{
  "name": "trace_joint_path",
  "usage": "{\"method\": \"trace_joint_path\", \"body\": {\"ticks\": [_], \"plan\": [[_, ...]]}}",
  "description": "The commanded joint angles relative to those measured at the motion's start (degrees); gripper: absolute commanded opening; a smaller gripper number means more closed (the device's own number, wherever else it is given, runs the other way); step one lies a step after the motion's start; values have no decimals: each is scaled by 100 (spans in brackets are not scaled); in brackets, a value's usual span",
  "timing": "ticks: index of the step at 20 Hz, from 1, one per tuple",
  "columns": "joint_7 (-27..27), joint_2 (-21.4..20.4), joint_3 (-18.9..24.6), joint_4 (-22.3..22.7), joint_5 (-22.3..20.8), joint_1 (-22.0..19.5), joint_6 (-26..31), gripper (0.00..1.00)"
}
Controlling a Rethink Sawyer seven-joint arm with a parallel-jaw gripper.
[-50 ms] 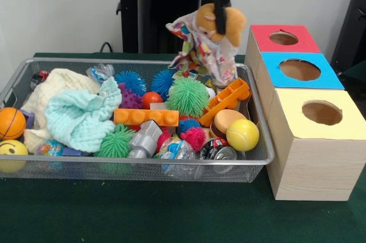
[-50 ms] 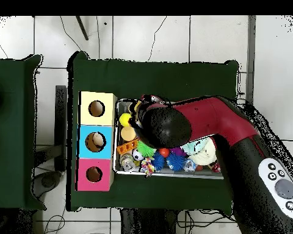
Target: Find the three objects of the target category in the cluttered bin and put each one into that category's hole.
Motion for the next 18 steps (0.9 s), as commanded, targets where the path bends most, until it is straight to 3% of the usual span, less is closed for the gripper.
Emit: {"method": "trace_joint_path", "body": {"ticks": [1, 9, 18], "plan": [[-1600, 667, 308, 26, -835, -385, -424, 0], [-904, 1045, 150, 18, -1328, -378, -854, 0], [-832, 1207, -13, 57, -1831, -366, -1018, 0]]}}
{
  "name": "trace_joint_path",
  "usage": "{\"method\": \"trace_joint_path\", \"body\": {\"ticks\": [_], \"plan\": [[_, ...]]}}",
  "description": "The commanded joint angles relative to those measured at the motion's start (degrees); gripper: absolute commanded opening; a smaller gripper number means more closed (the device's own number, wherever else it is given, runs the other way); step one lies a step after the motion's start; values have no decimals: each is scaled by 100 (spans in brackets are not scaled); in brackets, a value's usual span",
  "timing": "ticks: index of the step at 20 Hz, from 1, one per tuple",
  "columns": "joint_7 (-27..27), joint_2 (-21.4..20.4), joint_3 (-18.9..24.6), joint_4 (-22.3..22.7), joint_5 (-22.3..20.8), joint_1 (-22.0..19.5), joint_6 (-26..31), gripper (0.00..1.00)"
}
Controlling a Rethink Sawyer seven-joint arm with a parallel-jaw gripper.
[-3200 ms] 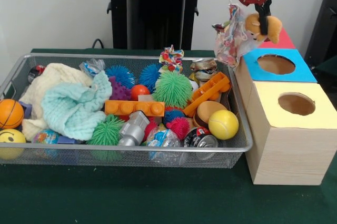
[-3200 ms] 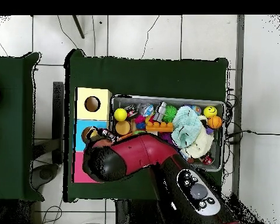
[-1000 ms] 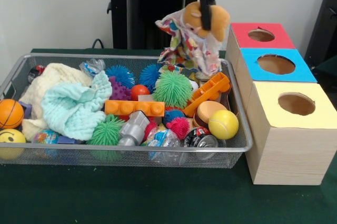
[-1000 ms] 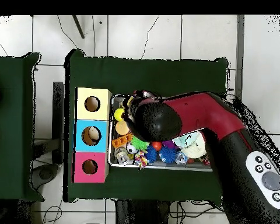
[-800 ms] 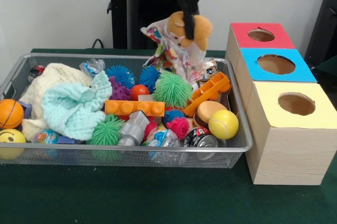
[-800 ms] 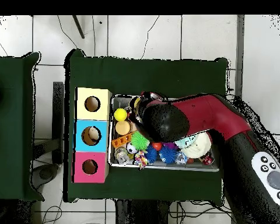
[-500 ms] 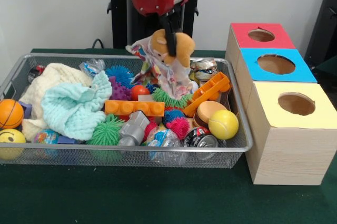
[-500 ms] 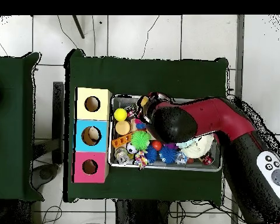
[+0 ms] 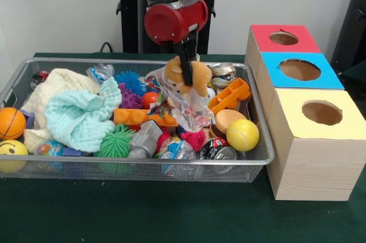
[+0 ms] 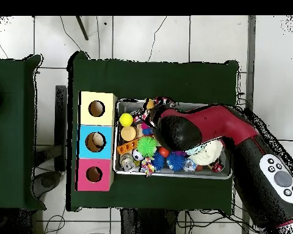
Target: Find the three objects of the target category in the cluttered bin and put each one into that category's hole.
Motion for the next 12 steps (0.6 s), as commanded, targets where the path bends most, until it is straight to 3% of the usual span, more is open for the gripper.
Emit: {"method": "trace_joint_path", "body": {"ticks": [1, 12], "plan": [[-761, 279, -255, 81, -658, 35, -15, 0], [-273, 340, -873, 175, -630, 157, 547, 0]]}}
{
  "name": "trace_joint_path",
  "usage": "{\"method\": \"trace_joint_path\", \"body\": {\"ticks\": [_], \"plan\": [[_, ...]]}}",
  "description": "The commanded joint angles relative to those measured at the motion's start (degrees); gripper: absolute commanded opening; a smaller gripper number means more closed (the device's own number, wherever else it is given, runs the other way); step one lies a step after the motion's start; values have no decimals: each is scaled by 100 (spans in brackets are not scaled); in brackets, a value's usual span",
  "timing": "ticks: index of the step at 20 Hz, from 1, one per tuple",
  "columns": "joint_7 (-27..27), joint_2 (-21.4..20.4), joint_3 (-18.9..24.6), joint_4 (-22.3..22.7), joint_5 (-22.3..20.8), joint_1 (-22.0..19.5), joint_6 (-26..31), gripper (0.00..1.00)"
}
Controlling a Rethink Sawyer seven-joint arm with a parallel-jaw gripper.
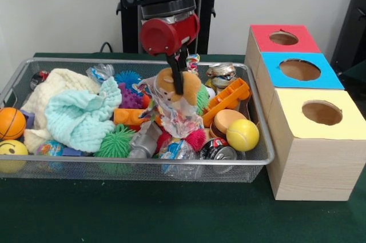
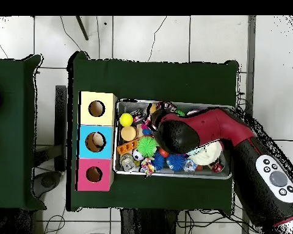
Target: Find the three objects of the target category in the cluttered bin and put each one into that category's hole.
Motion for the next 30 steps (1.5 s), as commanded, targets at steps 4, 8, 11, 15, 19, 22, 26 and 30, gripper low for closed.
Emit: {"method": "trace_joint_path", "body": {"ticks": [4, 8, 11, 15, 19, 22, 26, 30], "plan": [[-115, 367, -793, 160, -186, 114, 608, 0], [-17, 409, -976, 114, -97, 197, 722, 0], [38, 513, -1117, 89, -76, 242, 750, 0], [186, 592, -1385, 133, -159, 327, 653, 0], [314, 597, -1612, 182, -16, 483, 872, 0], [301, 579, -1690, 231, 80, 544, 944, 0], [286, 616, -1749, 284, 207, 567, 941, 0], [189, 484, -1672, 461, 382, 542, 1055, 0]]}}
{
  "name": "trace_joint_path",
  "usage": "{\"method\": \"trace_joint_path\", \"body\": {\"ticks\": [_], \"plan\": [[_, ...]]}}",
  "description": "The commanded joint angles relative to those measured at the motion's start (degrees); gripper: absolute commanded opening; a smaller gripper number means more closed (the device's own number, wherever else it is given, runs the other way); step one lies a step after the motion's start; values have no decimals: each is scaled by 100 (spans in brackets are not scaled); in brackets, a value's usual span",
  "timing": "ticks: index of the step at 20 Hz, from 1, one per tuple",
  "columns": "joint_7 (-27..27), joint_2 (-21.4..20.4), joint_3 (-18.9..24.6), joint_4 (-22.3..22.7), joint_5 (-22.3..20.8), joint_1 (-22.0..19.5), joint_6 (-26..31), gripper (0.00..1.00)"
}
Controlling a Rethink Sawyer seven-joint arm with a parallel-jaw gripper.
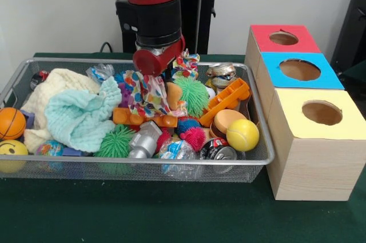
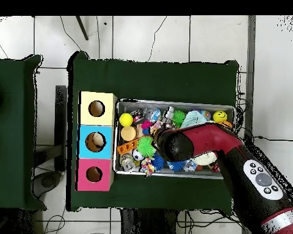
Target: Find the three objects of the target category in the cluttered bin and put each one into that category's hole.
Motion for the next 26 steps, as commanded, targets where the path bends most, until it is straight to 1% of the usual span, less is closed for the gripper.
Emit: {"method": "trace_joint_path", "body": {"ticks": [1, 4, 7, 8, 11, 12, 13, 14, 17, 19, 20, 21, 24, 26], "plan": [[249, 36, -414, 393, 305, 24, 875, 0], [204, -108, -331, 522, 496, 5, 986, 0], [-25, -103, -158, 524, 534, -32, 898, 0], [-57, -99, -143, 514, 548, -7, 873, 100], [403, -92, -180, 493, 727, 3, 586, 100], [274, -108, -39, 505, 783, -18, 570, 100], [126, -282, -10, 486, 851, 20, 854, 100], [232, -437, -73, 498, 971, 66, 1018, 100], [433, -905, -27, 481, 1427, 173, 1405, 100], [471, -1087, -55, 406, 1622, 254, 1673, 100], [449, -1167, -83, 412, 1681, 215, 1743, 100], [522, -1240, -155, 363, 1746, 259, 1845, 100], [332, -1257, -166, 311, 1719, 215, 1836, 100], [242, -1208, -146, 306, 1674, 204, 1733, 100]]}}
